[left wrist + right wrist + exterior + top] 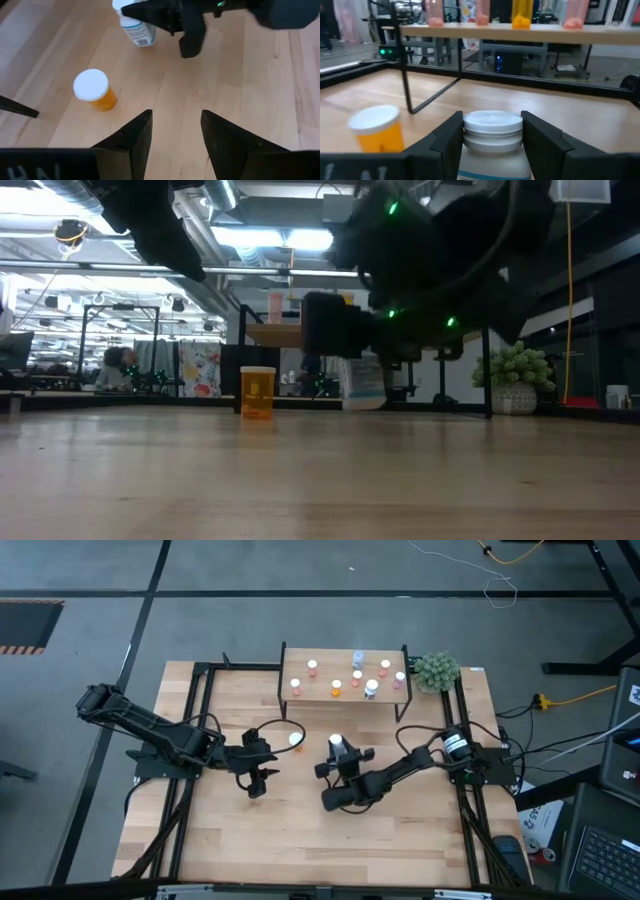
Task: Pick and place medicine bottles onto shelf by color
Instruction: Move the big white pill bottle from the bottom to the center of the table
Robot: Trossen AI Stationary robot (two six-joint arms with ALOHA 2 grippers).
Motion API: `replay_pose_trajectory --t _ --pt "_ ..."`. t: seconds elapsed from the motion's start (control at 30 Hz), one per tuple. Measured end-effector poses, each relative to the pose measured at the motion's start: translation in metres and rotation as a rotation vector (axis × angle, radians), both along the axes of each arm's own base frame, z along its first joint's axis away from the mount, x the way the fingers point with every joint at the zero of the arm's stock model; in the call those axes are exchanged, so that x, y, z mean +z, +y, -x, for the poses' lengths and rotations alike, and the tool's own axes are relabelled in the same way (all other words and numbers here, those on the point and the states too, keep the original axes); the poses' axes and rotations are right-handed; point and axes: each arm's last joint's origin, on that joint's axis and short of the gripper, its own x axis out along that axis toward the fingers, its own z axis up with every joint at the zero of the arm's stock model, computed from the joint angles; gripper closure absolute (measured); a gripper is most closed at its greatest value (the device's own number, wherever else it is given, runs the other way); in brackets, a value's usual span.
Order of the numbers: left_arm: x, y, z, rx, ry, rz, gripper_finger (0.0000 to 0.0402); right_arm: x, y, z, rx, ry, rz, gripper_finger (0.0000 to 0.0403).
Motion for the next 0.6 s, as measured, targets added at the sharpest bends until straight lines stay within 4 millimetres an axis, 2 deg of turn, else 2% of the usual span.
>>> replay_pose_trajectory --t 0.37,0.6 --pt "0.000 0.000 0.000 0.000 0.000 0.000 0.0237 -0.016 -0.022 -0.003 -0.087 -0.067 0.020 0.0225" --pt "0.000 0.000 0.000 0.000 0.000 0.000 0.0237 -0.017 -0.032 -0.006 -0.087 -0.058 -0.028 0.0193"
